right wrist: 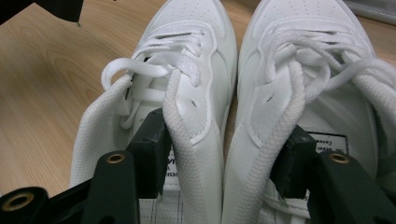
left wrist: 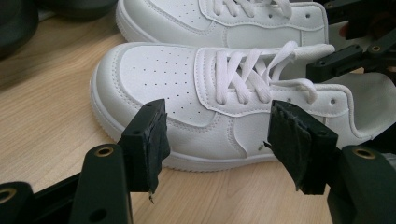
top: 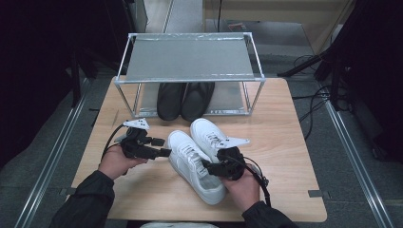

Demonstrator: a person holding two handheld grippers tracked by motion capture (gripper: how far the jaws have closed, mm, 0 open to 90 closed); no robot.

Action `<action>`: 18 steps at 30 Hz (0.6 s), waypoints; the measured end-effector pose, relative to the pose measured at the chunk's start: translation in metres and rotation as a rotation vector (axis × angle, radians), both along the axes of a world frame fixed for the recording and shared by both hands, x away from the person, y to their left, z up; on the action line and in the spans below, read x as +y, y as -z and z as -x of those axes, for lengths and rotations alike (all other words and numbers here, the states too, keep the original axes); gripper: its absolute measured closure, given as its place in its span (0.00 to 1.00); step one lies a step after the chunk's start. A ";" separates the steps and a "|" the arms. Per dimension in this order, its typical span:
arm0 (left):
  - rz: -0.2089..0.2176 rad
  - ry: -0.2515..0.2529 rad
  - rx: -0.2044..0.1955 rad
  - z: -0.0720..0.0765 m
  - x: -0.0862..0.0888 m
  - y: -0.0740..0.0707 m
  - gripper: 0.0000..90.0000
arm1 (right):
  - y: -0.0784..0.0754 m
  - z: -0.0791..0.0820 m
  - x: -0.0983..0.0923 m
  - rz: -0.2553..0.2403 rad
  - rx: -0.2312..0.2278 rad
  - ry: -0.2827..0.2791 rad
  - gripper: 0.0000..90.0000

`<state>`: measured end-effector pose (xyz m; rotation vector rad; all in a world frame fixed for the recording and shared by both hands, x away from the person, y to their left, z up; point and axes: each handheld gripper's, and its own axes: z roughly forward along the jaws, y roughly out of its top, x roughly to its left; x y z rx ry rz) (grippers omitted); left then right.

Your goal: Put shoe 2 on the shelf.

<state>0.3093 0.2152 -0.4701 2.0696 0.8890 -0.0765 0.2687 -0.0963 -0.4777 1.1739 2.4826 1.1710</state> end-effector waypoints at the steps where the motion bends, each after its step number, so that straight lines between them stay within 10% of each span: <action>1: -0.002 -0.003 -0.002 0.000 0.000 0.000 0.42 | 0.000 0.000 0.001 -0.004 0.004 0.004 0.51; 18: 0.031 -0.041 -0.043 0.002 0.010 -0.008 0.42 | 0.002 -0.001 0.004 0.043 -0.024 0.034 0.72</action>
